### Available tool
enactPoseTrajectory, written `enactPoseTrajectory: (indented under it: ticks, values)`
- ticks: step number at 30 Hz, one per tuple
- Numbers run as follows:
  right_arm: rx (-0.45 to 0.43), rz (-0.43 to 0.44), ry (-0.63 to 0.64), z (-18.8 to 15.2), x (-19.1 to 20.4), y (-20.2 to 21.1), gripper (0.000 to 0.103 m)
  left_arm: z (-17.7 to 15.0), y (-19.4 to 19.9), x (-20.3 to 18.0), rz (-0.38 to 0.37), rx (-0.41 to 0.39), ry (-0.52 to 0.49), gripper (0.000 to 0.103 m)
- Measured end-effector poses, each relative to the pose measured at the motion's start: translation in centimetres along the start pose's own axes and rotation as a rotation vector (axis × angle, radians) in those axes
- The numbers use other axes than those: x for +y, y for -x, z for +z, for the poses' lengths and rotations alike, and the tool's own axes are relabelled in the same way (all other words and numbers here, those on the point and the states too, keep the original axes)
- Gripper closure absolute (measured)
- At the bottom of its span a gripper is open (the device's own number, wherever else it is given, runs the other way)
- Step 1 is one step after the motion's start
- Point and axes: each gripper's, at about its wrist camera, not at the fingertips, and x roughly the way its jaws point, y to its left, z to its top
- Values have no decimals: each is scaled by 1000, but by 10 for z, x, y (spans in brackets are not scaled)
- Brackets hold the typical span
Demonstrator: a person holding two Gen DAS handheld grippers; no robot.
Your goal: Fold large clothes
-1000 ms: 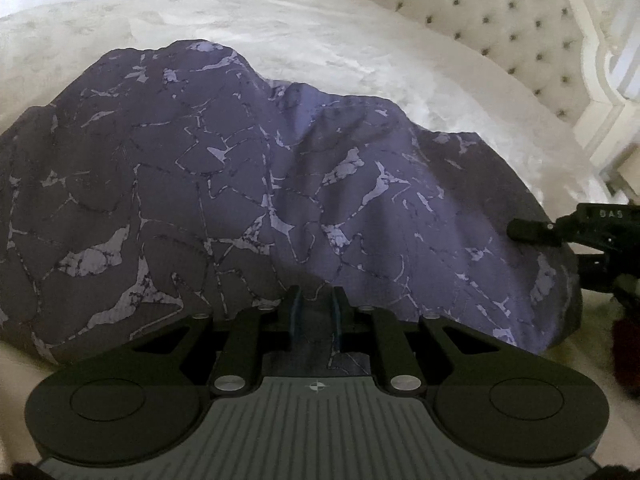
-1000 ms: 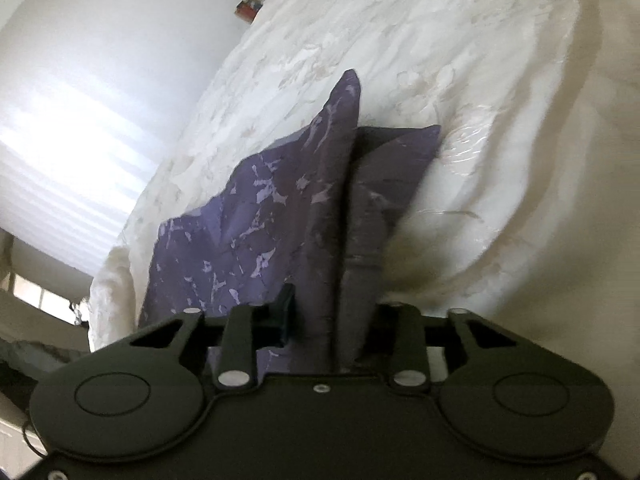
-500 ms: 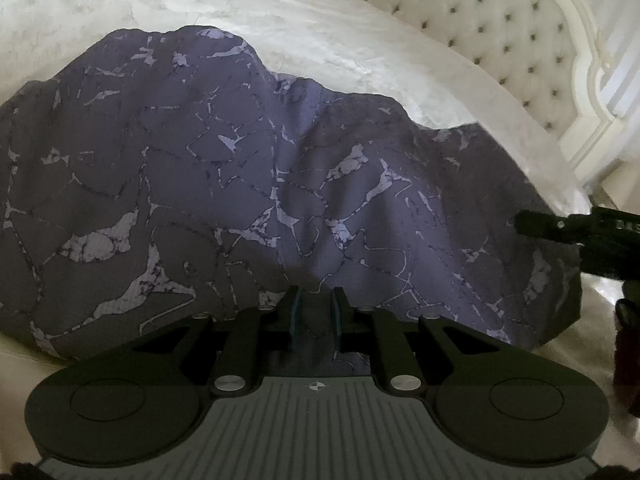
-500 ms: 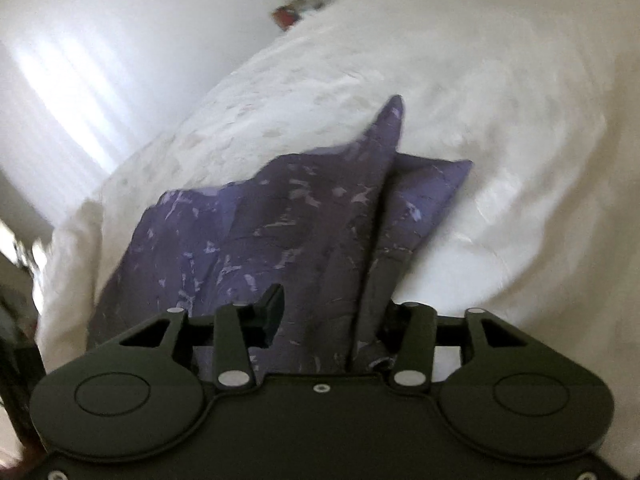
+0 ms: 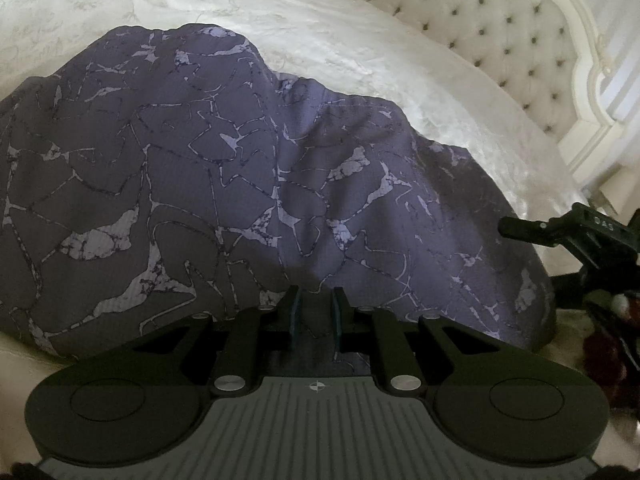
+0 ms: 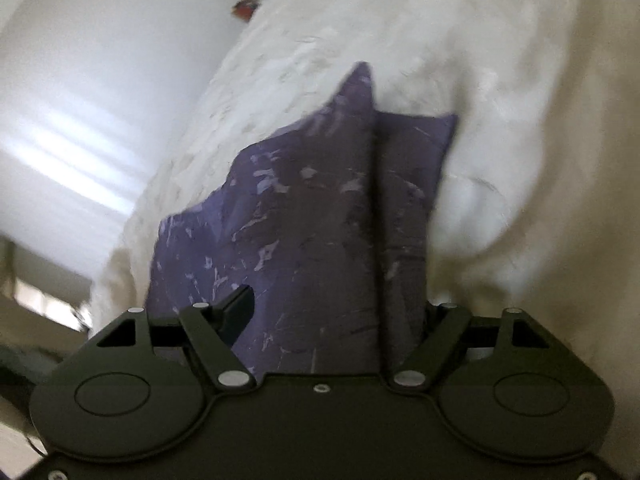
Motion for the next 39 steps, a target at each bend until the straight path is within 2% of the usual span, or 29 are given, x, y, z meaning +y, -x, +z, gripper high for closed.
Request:
enactPoseTrajectory:
  ticks: [2, 3, 4, 5, 9, 12, 17, 22, 26, 28, 31, 33, 39]
  values:
    - [7, 31, -23, 1, -2, 2, 36, 0, 0, 0, -1, 1, 1, 87]
    - [12, 31, -12, 1, 0, 3, 50, 0, 0, 1, -2, 1, 2, 87]
    - [13, 18, 5, 0, 4, 5, 69, 1, 0, 1, -3, 2, 4, 87]
    - [8, 4, 23, 0, 8, 9, 73, 1, 1, 2, -5, 4, 6, 87]
    - [-4, 40, 59, 1, 32, 22, 74, 2, 6, 3, -10, 13, 22, 87]
    - [-15, 94, 90, 5, 64, 32, 74, -3, 13, 5, -21, 9, 24, 87]
    - [35, 204, 159, 7, 130, 20, 73, -9, 11, 15, -46, 15, 60, 87]
    - [136, 317, 201, 1, 189, -27, 73, -9, 22, 24, -55, 18, 96, 87]
    - [208, 366, 236, -10, 223, -73, 73, -13, 39, 42, -43, 27, 144, 87]
    - [243, 385, 241, -17, 232, -92, 73, -16, 50, 50, -48, 24, 172, 86]
    - [300, 398, 244, -29, 242, -122, 71, -18, 70, 53, 6, -14, 157, 86]
    - [341, 400, 241, -37, 246, -143, 71, -18, 82, 55, 12, -38, 159, 86]
    - [446, 395, 209, -62, 237, -188, 68, -19, 108, 51, 30, -94, 126, 86]
